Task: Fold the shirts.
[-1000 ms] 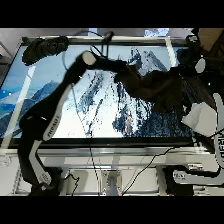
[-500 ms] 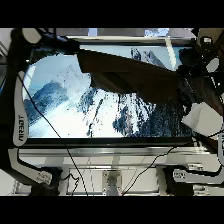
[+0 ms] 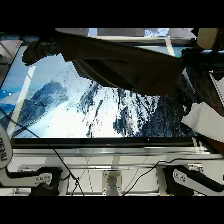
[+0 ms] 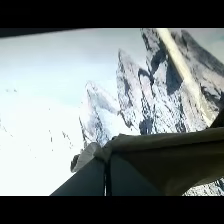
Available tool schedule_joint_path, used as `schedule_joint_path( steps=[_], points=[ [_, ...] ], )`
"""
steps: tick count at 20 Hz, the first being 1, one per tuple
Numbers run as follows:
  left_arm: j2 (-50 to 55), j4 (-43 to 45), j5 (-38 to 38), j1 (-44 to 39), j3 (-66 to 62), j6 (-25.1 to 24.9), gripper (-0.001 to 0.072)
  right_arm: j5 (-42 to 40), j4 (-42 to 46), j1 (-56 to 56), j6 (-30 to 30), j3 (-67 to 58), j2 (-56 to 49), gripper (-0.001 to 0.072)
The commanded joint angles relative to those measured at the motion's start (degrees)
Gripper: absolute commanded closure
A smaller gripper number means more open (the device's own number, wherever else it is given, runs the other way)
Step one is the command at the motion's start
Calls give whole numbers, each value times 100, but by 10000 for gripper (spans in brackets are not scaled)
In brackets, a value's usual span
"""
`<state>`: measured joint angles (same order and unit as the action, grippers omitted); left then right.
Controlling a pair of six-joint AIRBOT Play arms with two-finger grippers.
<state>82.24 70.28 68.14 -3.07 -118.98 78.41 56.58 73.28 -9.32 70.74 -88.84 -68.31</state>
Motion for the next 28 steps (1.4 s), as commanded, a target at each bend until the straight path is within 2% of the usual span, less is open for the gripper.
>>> schedule_joint_path(
  steps=[1, 4, 7, 9, 10, 15, 17, 20, 22, 23, 24, 25, 26, 27, 28],
  points=[
    [-968, -219, 173, 9, -7, -107, 696, 695, -186, 13, -326, -640, 831, 693],
    [-1794, -638, 935, 9, -7, -39, 697, 2140, -402, 13, -109, -1102, 1473, 693],
    [-2258, -748, 1827, 9, -7, 439, 698, 3528, -739, 13, 415, -1128, 1952, 694],
    [-2288, -741, 2461, 11, 7, 520, 699, 4113, -994, 13, 483, -1128, 2026, 694],
    [-2277, -715, 2610, 11, 136, 518, 698, 4157, -992, 13, 470, -1106, 1998, 694],
    [-1899, -542, 2557, 11, 1488, 289, 697, 3523, -863, 13, 358, -284, 1386, 693],
    [-1453, -487, 2308, 11, 2138, -9, 696, 3233, -866, 13, 264, 306, 885, 692],
    [-586, -282, 1443, 15, 2769, -437, 695, 2090, -1091, 15, -35, 1132, -109, 691],
    [87, -96, 741, 15, 2841, -535, 695, 828, -1257, 48, -26, 1488, -785, 689],
    [415, -76, 367, 17, 2839, -531, 692, 286, -1351, 74, -31, 1589, -1091, 661],
    [686, -76, 7, 17, 2839, -520, 684, -103, -1403, 105, -28, 1609, -1346, 560],
    [890, -76, -299, 17, 2839, -518, 579, -446, -1478, 118, -31, 1609, -1556, 389],
    [1051, -85, -608, 17, 2839, -516, 377, -723, -1532, 118, -31, 1609, -1674, 308],
    [1139, -85, -868, 17, 2839, -516, 261, -990, -1543, 118, -31, 1609, -1707, 305],
    [1156, -81, -1158, 17, 2839, -520, 261, -1204, -1545, 116, -33, 1609, -1694, 305]
  ],
)
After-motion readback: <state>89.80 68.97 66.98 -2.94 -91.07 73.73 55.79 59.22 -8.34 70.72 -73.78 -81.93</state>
